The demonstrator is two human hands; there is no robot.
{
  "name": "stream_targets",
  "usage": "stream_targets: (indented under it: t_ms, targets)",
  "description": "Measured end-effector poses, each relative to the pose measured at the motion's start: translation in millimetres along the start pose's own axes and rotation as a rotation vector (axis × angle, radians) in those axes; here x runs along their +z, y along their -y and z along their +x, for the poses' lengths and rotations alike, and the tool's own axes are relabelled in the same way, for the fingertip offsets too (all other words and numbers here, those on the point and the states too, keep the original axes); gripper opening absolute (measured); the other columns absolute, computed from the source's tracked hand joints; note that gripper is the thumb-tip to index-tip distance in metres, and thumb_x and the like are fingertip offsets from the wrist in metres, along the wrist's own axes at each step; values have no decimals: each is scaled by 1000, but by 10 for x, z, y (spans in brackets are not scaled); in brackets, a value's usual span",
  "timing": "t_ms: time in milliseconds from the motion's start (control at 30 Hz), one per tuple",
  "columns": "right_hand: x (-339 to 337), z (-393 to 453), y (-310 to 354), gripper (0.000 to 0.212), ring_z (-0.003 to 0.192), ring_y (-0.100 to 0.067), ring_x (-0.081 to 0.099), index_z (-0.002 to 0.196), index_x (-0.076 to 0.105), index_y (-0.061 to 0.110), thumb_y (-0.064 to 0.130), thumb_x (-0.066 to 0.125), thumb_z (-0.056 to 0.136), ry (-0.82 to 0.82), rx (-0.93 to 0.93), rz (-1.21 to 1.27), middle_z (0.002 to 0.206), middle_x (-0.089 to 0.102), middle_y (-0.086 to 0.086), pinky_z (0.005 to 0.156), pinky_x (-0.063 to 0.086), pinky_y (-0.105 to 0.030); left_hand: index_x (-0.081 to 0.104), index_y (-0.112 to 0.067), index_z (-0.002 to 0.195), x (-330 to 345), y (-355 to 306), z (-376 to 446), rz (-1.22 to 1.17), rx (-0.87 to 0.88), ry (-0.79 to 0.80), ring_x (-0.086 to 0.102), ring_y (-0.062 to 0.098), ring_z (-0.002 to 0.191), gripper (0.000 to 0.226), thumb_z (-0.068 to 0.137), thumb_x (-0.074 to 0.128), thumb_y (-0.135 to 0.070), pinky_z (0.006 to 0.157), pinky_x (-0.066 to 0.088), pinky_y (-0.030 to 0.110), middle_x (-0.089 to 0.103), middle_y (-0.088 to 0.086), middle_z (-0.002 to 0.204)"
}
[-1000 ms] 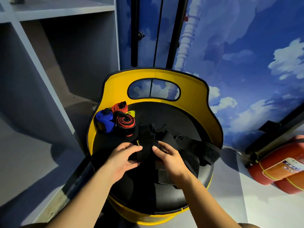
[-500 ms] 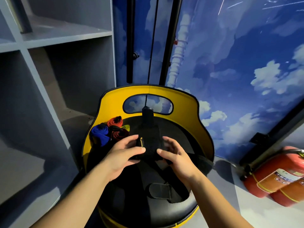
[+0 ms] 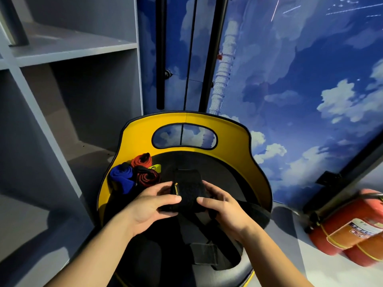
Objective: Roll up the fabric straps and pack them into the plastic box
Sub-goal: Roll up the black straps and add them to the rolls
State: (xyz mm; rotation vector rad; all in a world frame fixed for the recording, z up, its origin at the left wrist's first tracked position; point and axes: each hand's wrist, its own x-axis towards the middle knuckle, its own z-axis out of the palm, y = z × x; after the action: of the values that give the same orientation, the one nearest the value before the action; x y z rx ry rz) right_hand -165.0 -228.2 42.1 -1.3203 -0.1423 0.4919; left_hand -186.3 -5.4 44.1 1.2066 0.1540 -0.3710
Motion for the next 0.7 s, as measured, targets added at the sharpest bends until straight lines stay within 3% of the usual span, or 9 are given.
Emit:
stream_targets:
  t_ms: [133,233,300,500,700]
  targets:
    - [-9,0,29,59,121,-34,61,129,64,17,11,80,72,-15,-50,-29,128,64,-18,109,42,-52,57,-27,136,-4,-22,-11,-7,3,-4,68,33,113,92,51,90,-12,92,56,56,65,10,130]
    - [9,-22,54,56,103,-27,66,126,65,19,9,78,72,-36,-45,-30,112,65,-16,91,54,-38,60,-23,132,-4,-9,5,-19,8,-12,68,35,112,80,59,86,-6,93,54,59,67,14,127]
    - [35,-33,77,56,96,-22,67,125,66,25,12,78,72,-43,-35,-64,106,67,-9,84,52,-32,62,-22,130,-15,-5,15,-29,7,-14,68,36,111,71,64,81,-4,94,53,61,68,14,124]
    - [88,-49,112,53,89,-19,64,123,66,33,18,78,73,-61,-19,-132,100,66,-3,78,41,-37,63,-22,129,-52,19,13,-39,-18,3,67,39,114,68,67,81,-3,96,51,62,67,18,126]
    - [95,-54,107,49,89,-21,63,120,66,31,13,77,75,-58,-19,-138,98,66,-2,78,43,-37,61,-22,133,-59,40,6,-44,-30,16,66,39,115,71,67,81,-1,99,50,62,67,20,126]
